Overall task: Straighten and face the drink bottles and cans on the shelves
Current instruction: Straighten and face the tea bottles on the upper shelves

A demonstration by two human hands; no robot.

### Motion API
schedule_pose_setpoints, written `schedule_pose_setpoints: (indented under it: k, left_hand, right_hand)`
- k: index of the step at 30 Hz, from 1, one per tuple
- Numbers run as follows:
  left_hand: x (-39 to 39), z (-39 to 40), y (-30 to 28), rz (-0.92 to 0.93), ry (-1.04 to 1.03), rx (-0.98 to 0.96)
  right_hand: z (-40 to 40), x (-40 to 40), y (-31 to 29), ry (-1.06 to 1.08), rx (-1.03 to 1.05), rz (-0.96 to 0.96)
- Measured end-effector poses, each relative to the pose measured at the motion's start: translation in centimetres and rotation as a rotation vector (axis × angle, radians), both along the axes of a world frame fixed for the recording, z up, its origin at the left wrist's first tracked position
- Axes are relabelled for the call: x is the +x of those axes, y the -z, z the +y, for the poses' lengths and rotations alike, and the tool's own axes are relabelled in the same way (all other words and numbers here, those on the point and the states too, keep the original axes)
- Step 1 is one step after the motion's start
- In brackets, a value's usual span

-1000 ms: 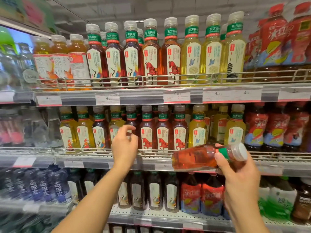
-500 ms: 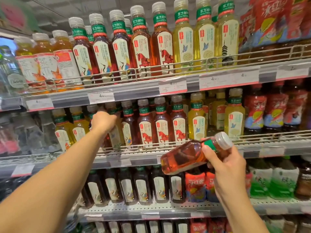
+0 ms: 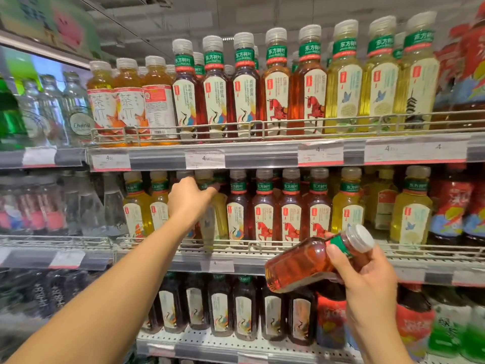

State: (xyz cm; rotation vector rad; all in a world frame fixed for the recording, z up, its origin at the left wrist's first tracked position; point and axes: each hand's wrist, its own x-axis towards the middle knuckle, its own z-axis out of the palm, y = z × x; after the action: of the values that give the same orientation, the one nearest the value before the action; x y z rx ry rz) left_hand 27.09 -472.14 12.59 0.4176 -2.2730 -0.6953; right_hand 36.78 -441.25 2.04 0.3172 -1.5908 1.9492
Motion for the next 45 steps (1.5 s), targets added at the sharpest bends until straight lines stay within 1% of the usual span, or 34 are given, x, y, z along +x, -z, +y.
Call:
schedule_pose_setpoints:
  k: [2,5,11,13,18,22,27,30,34,36,41,45]
  left_hand:
    - [0.7,-0.8,0.0,0.084,0.055,0.012]
    - [2.4,-1.5,0.6,0.173,0.207,0.039]
    - [5.5,-3.3,3.5,0.324,0.479,0.186]
    - [6.6,-3.7,3.8,0.384,0.518,0.206]
    - [9.2,-5.6,3.6,0.536,0.479,0.229]
    - [10.7,-7.1,3.8,0.593,0.469,0.295]
    - [12.6,-7.6,3.8,0.627,0.510,0.374]
    - [13.2,-8.0,4.1,0.619,0.508,0.392]
    - [13.8,-8.4,4.6,0.611,0.480,0.398]
    - [14.0,-8.6,5.0,0.609,0.468,0.392]
    - [14.0,-8.3,5.8,0.574,0.440,0.397]
    - [13.5,-8.0,6.8,0.531,0.415,0.400]
  right_hand:
    - [-1.4,-0.5,-0.4,0.008,0.011,0.008]
    - [-3.6,-1.3,-1.2,0.025,0.046,0.049]
    - [-8.6,-2.2,-3.3,0.025,0.067,0.127]
    - [-10.0,-2.7,-3.7,0.044,0.094,0.142]
    - [-13.2,-3.8,-4.9,0.101,0.211,0.175]
    - [-15.2,-4.7,-6.0,0.137,0.264,0.211]
    - [-18.0,-5.9,-6.4,0.154,0.377,0.186]
    - [-19.8,-7.2,-7.1,0.177,0.506,0.138]
    - [-22.0,-9.4,-8.1,0.329,0.871,0.037]
    - [-22.8,-10.0,-9.0,0.378,0.996,-0.032]
    - [-23.9,-12.0,-10.9,0.342,1.182,-0.177]
    - [-23.8,-11.7,-11.3,0.284,1.188,-0.229]
